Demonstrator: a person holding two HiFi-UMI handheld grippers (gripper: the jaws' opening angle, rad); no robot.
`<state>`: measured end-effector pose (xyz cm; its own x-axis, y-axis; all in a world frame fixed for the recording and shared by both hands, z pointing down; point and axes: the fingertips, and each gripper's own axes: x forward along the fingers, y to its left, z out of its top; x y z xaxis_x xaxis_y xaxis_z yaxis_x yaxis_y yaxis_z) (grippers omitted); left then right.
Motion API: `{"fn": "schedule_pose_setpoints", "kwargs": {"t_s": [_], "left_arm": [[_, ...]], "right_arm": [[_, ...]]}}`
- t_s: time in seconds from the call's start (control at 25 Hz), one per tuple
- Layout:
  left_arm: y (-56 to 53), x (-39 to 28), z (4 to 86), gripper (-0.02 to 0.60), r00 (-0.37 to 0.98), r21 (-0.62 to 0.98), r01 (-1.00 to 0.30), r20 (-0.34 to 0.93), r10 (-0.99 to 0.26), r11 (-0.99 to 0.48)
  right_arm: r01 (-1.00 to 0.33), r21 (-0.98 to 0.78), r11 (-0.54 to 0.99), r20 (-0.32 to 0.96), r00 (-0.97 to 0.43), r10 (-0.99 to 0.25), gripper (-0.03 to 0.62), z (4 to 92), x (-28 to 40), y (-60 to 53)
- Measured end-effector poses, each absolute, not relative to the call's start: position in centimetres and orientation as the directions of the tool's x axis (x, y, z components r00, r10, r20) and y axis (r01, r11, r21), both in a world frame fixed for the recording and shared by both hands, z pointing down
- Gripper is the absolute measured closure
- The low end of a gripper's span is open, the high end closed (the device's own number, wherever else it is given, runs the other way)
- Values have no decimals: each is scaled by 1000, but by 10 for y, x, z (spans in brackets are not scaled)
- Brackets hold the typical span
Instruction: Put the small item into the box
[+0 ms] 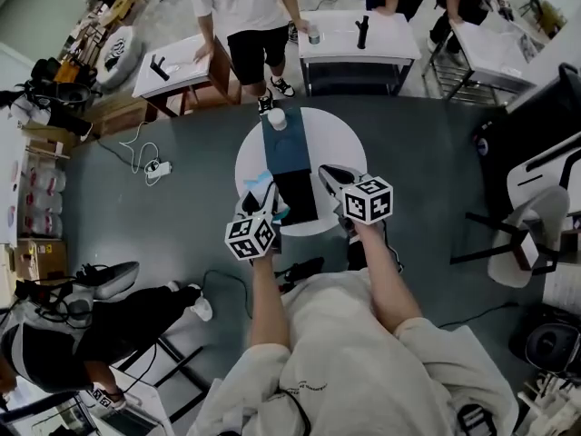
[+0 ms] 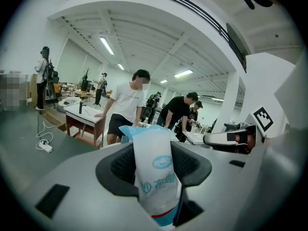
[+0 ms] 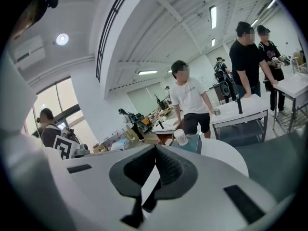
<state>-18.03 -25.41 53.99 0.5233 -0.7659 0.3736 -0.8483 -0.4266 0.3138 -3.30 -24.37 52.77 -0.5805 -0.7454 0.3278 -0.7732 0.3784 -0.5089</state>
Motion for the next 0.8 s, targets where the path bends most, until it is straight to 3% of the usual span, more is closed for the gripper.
{"fn": "schedule_pose_setpoints", "kwargs": {"t_s": [0.44, 0.8], "left_arm": [[-319, -138, 552, 377, 353, 305, -923, 427, -833, -235], [-317, -127, 582, 377, 222, 280, -956, 518, -826, -81]], "right_arm": [[-686, -512, 516, 357, -717, -599, 560, 539, 8, -338], [-597, -566, 569, 397, -802, -447, 560, 575, 17, -352]]}}
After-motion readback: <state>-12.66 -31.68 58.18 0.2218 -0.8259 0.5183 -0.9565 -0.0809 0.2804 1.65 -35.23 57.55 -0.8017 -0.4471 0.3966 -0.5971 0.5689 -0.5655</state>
